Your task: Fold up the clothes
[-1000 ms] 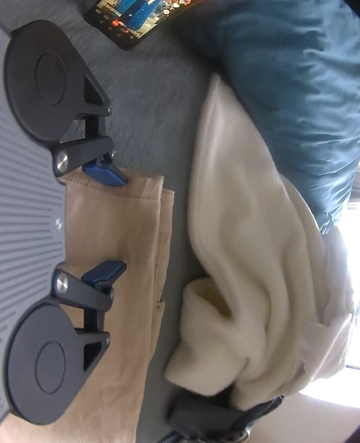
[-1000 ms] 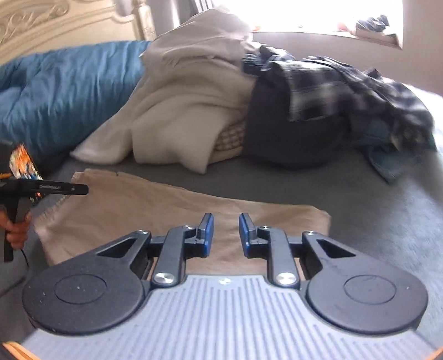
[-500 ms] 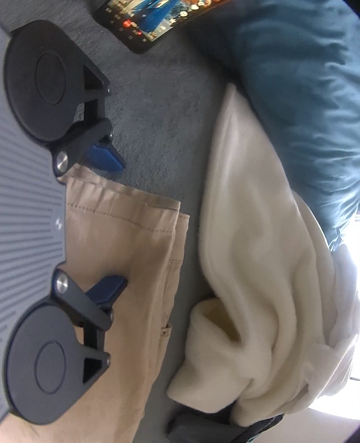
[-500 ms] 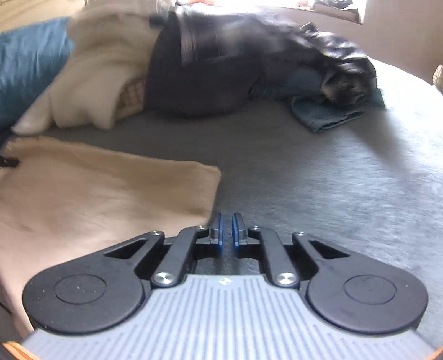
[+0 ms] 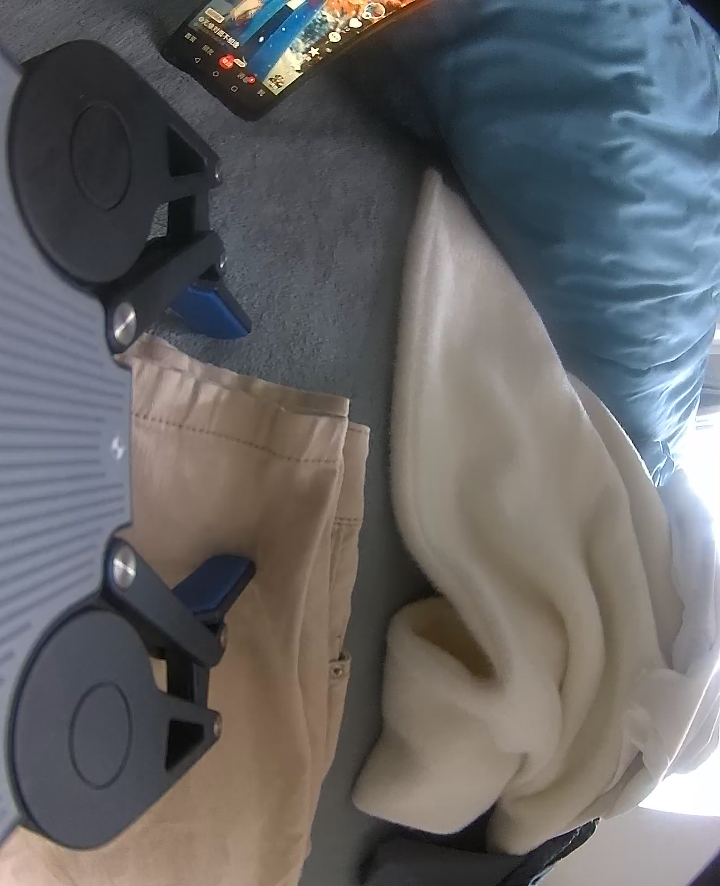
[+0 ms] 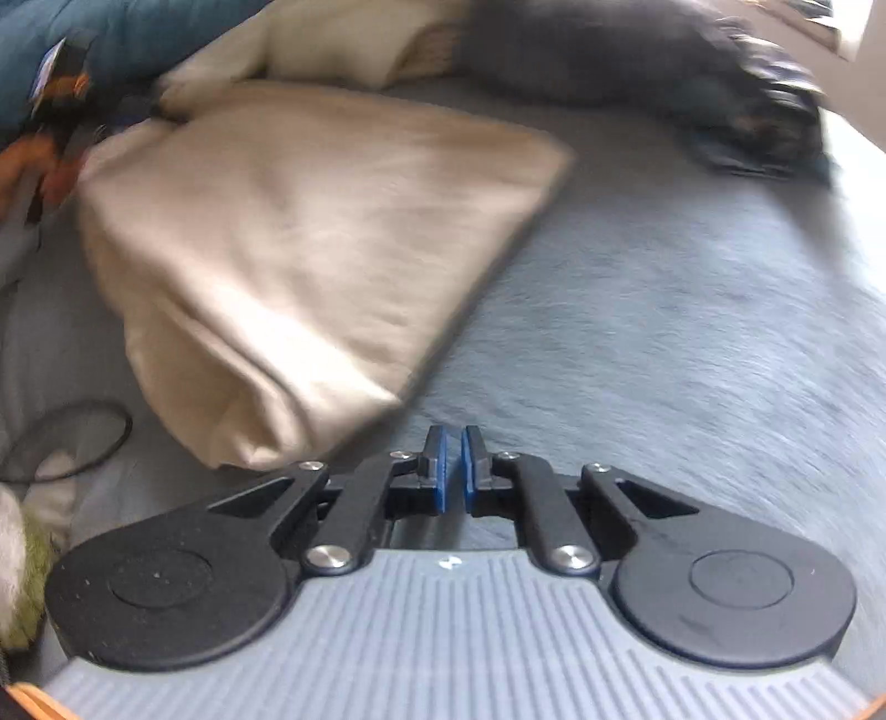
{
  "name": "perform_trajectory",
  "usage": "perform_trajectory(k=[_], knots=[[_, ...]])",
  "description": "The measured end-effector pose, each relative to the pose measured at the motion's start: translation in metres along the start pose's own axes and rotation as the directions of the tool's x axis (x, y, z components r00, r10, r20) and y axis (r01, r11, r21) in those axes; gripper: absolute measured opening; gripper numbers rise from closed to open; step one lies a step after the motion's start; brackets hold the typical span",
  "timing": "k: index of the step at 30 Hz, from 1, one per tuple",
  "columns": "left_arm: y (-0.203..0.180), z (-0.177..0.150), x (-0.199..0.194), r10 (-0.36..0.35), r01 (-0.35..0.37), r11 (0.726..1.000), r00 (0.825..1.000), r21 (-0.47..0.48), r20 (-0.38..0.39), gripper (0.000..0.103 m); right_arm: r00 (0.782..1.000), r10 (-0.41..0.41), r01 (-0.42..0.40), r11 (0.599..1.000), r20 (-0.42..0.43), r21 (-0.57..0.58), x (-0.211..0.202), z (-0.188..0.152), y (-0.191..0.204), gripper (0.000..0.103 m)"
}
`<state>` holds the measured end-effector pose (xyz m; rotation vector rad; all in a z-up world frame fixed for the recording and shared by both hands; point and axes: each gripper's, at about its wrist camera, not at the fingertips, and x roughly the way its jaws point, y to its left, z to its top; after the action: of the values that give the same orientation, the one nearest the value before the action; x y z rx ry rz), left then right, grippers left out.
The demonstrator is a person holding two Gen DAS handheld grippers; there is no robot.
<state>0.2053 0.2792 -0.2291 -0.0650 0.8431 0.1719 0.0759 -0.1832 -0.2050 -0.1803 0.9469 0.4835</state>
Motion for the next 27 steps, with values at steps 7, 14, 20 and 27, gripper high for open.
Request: perform_trajectory(k=[7, 14, 20, 27], knots=[[-0.004, -0.001, 0.0, 0.014, -0.014, 1.0, 1.0, 0.027, 0.018, 0.088, 0.986, 0.149, -0.14, 0.982, 0.067, -0.125, 0.003, 0.018, 0.064, 0.005], [-0.001, -0.002, 0.002, 0.003, -0.003, 1.0, 1.0, 0.027, 0.024, 0.088, 1.0, -0.026, 0.027, 0.992, 0.006, -0.121, -0.002, 0.0, 0.066, 0.005], [0.001, -0.003, 0.001, -0.007, 0.006, 1.0, 1.0, 0.028, 0.024, 0.088, 1.0, 0.025, -0.025, 0.991, -0.003, -0.13, -0.017, -0.006, 0.086, 0.006], [-0.001, -0.004, 0.002, -0.005, 0.004, 0.999, 1.0, 0.035, 0.03, 0.089, 0.999, -0.04, 0.036, 0.986, -0.022, -0.164, 0.009, -0.006, 0.107, 0.005]])
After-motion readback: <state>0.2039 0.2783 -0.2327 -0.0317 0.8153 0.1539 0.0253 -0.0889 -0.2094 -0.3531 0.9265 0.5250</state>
